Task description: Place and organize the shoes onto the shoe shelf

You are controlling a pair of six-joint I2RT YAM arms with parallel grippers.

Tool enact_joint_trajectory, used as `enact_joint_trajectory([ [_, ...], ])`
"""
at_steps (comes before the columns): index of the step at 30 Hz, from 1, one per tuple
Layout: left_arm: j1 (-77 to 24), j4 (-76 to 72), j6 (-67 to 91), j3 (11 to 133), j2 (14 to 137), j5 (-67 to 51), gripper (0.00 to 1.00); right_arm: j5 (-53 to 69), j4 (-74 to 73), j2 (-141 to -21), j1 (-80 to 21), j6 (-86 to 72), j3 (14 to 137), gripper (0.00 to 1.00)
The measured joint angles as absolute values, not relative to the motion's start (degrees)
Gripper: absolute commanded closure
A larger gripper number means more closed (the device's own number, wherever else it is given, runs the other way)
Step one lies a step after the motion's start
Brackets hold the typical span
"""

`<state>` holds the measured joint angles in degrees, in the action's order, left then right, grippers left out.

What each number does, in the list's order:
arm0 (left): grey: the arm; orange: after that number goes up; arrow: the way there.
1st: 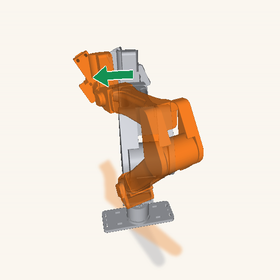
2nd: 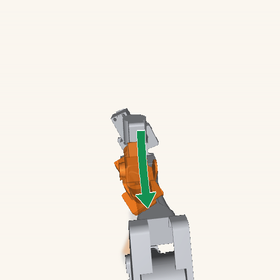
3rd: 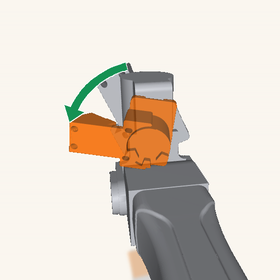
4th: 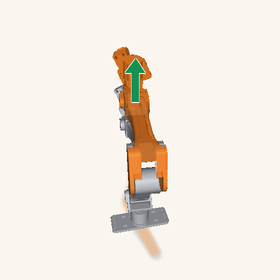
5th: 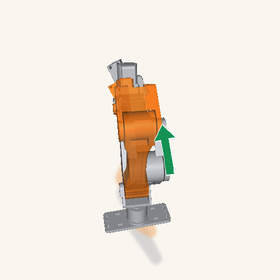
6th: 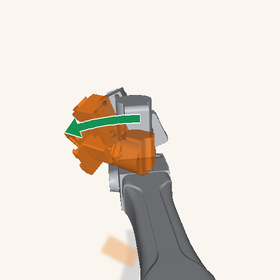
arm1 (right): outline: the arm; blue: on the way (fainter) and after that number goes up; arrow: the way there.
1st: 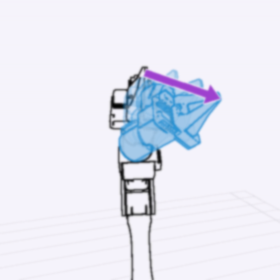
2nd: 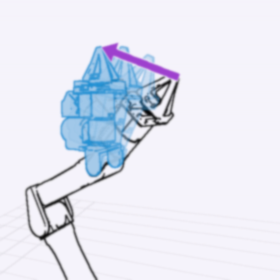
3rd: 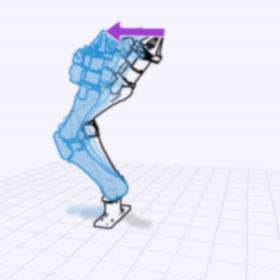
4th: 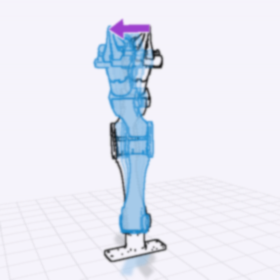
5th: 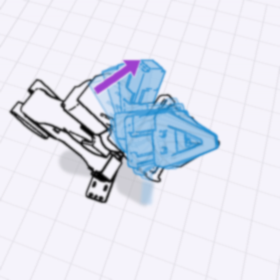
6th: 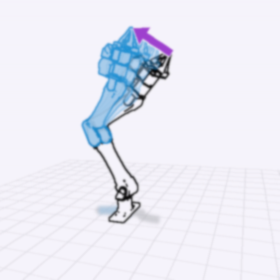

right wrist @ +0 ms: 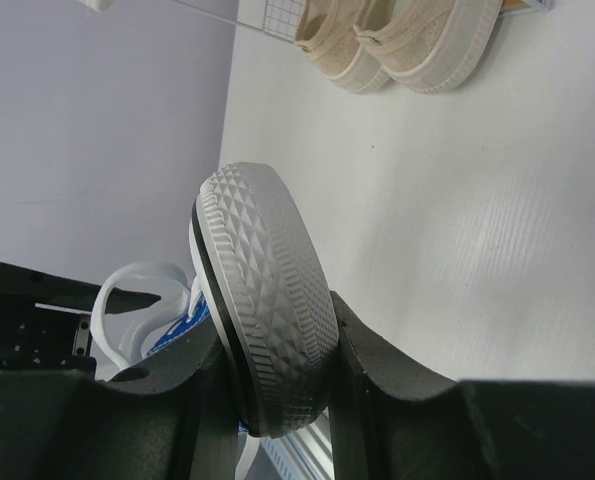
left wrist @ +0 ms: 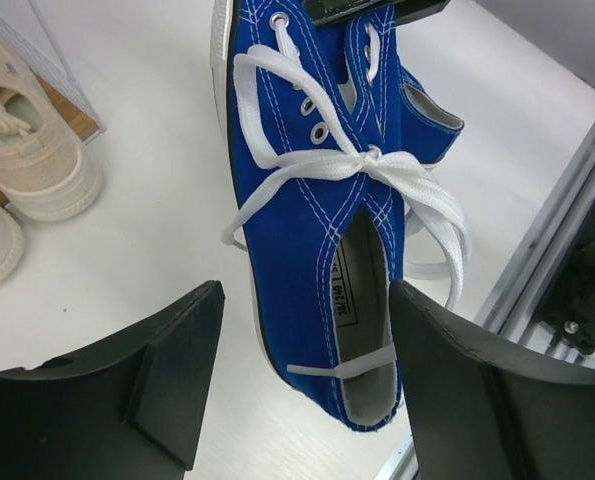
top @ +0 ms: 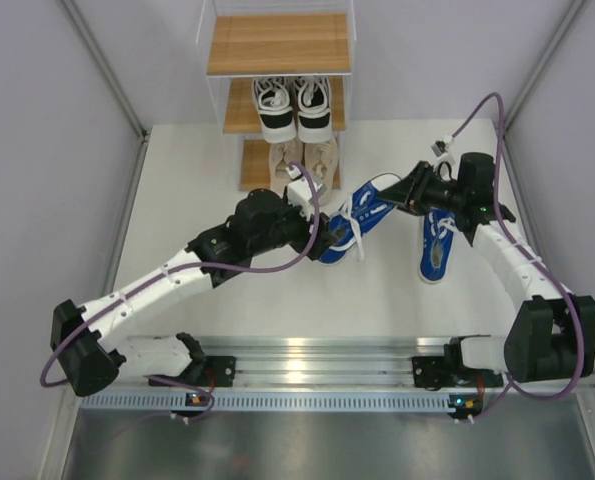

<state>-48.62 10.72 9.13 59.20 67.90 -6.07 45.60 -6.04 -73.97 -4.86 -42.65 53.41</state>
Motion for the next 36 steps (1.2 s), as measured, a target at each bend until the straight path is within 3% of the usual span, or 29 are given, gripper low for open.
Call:
enact_joint_trajectory([
  [11, -53.6, 13.3, 1.4, 63.1, 73.2, 0.9, 0.37, 45.8, -6.0, -73.2, -4.9, -42.8, 53.3, 1.00],
  [14, -55.4, 13.5, -0.1, 63.2, 74.9, 3.9, 0.47, 45.8, -6.0, -73.2, -4.9, -42.6, 53.3, 1.00],
  [15, -55.7, 13.6, -0.3, 63.2, 75.4, 4.7, 0.60, 45.8, -6.0, -73.2, -4.9, -42.5, 53.2, 1.00],
  [17, -56.0, 13.6, -0.6, 63.2, 76.3, 6.6, 0.73, 45.6, -6.0, -73.2, -4.9, -42.5, 53.2, 1.00],
  [18, -56.0, 13.7, -0.9, 63.2, 76.7, 7.7, 0.86, 45.6, -6.0, -73.1, -4.9, -42.5, 53.1, 1.00],
  [21, -56.0, 13.8, -1.2, 63.2, 77.1, 10.2, 1.00, 45.4, -6.0, -72.8, -4.9, -42.8, 52.4, 1.00],
  [23, -56.0, 13.9, -1.2, 63.2, 77.2, 11.0, 1.00, 45.2, -6.0, -72.7, -4.9, -43.2, 52.1, 1.00],
  [25, -56.1, 13.9, -0.4, 63.2, 77.2, 11.5, 1.00, 45.3, -5.8, -72.7, -4.9, -43.3, 52.1, 0.87],
  [26, -56.1, 13.8, 0.1, 63.2, 77.1, 11.7, 1.00, 45.5, -5.7, -72.7, -4.9, -43.3, 52.1, 0.61],
  [28, -56.1, 13.9, 1.6, 63.2, 76.9, 12.0, 1.00, 46.6, -5.5, -72.5, -4.8, -43.3, 52.1, 0.42],
  [29, -56.0, 14.1, 2.2, 63.0, 76.6, 12.4, 1.00, 47.5, -5.5, -72.3, -4.8, -43.1, 52.2, 0.27],
  [32, -56.0, 15.1, 4.7, 61.7, 74.3, 13.0, 1.00, 50.1, -5.9, -71.4, -4.8, -40.5, 53.4, 0.08],
  [36, -56.0, 16.2, 7.1, 59.7, 68.2, 14.2, 1.00, 53.7, -6.0, -70.4, -3.2, -36.6, 57.2, 0.01],
])
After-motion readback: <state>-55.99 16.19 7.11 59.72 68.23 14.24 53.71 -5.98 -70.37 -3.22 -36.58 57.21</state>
